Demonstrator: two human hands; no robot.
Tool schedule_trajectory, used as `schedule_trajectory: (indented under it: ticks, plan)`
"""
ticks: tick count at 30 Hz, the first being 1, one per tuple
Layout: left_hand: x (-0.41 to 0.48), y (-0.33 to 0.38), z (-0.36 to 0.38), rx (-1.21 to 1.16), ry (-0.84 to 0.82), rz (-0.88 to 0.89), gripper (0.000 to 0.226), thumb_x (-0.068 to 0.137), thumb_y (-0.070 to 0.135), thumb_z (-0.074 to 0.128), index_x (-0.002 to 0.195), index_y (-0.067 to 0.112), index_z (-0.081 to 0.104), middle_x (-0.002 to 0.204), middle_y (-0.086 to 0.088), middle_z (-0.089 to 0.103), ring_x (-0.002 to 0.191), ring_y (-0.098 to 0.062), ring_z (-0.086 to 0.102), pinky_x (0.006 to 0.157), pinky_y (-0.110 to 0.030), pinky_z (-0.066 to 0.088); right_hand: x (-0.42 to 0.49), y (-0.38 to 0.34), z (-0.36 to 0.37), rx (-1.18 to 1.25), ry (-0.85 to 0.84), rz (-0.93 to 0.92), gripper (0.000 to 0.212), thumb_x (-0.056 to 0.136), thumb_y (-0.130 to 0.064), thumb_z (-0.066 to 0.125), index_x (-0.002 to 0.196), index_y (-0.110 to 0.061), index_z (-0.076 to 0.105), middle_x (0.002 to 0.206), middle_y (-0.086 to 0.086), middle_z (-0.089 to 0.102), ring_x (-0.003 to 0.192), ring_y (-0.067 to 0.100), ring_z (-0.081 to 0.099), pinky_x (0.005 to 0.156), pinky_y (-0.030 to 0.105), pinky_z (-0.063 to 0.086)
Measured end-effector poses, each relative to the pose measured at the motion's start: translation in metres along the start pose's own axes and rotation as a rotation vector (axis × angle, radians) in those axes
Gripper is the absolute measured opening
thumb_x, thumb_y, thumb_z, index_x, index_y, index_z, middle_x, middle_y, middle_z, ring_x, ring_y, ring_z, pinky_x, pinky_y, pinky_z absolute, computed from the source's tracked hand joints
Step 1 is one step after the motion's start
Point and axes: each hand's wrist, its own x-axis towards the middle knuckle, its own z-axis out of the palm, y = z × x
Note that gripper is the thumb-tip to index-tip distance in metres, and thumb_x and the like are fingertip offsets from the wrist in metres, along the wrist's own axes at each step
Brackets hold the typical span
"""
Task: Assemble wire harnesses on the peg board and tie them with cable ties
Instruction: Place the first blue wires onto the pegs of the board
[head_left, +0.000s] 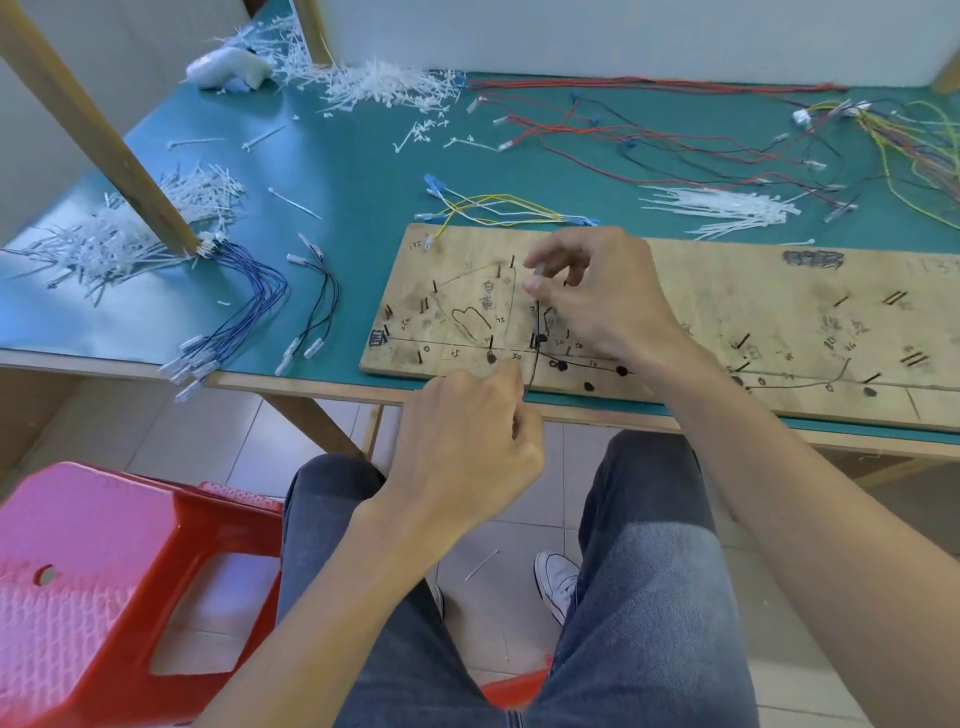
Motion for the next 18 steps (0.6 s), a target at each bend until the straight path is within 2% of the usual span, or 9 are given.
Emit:
schedule_trajectory:
  ticks: [3,6,9,11,13,15,18]
  plan:
    - [0.006,0.004,-0.002,0.068,-0.039,0.023,0.015,0.083,0.031,0.04,0.077,0.02,0.049,0.055,0.005,0.046,0.052,-0.017,0.044,0.05,-0.035,0.039,0.002,0.005,0.0,-0.005,0.048,0.048,0.014,0.086,-0.029,0.086,0.098,-0.027,0.08,0.08,-0.012,0.074,0.061,-0.012,0.055,0.061,0.007,0.037]
    - [0.014,0.003,-0.005,0.107,-0.077,0.043,0.017,0.082,0.033,0.04,0.075,0.021,0.049,0.058,0.004,0.047,0.054,-0.016,0.045,0.052,-0.034,0.036,0.0,0.005,0.001,0.016,0.072,0.05,0.016,0.085,-0.029,0.087,0.098,-0.026,0.079,0.078,-0.013,0.073,0.058,-0.006,0.053,0.064,0.014,0.046]
    - [0.015,0.0,-0.009,0.166,-0.102,0.076,0.019,0.083,0.034,0.04,0.075,0.021,0.05,0.059,0.005,0.045,0.054,-0.015,0.042,0.052,-0.032,0.027,-0.004,0.005,0.002,-0.042,0.058,-0.014,0.013,0.088,-0.028,0.085,0.099,-0.024,0.08,0.085,-0.012,0.074,0.062,-0.002,0.053,0.07,0.017,0.045]
    - [0.014,-0.001,-0.012,0.203,-0.108,0.089,0.02,0.085,0.034,0.04,0.077,0.021,0.053,0.06,0.005,0.043,0.053,-0.012,0.036,0.05,-0.03,0.019,-0.007,0.006,0.001,-0.11,0.04,-0.059,0.021,0.089,-0.031,0.084,0.108,-0.022,0.08,0.094,-0.007,0.074,0.074,0.002,0.055,0.081,0.025,0.048]
    - [0.015,-0.002,-0.016,0.219,-0.13,0.095,0.019,0.088,0.034,0.042,0.079,0.021,0.054,0.062,0.005,0.042,0.053,-0.01,0.034,0.05,-0.029,0.016,-0.009,0.01,0.0,-0.195,0.005,-0.099,0.033,0.089,-0.037,0.083,0.117,-0.02,0.079,0.106,-0.003,0.073,0.095,0.015,0.059,0.091,0.031,0.046]
    - [0.017,-0.002,-0.019,0.22,-0.171,0.099,0.018,0.09,0.033,0.045,0.078,0.022,0.053,0.063,0.006,0.044,0.054,-0.011,0.038,0.05,-0.03,0.019,-0.012,0.014,-0.001,-0.26,-0.03,-0.122,0.042,0.089,-0.042,0.08,0.124,-0.02,0.076,0.116,-0.001,0.067,0.11,0.021,0.055,0.095,0.026,0.037]
    - [0.023,-0.006,-0.026,0.232,-0.198,0.126,0.02,0.083,0.036,0.049,0.069,0.022,0.052,0.058,0.007,0.047,0.053,-0.014,0.045,0.051,-0.03,0.028,-0.015,0.018,0.001,-0.259,-0.031,-0.133,0.046,0.09,-0.042,0.079,0.13,-0.019,0.074,0.121,-0.001,0.062,0.115,0.021,0.051,0.095,0.021,0.032]
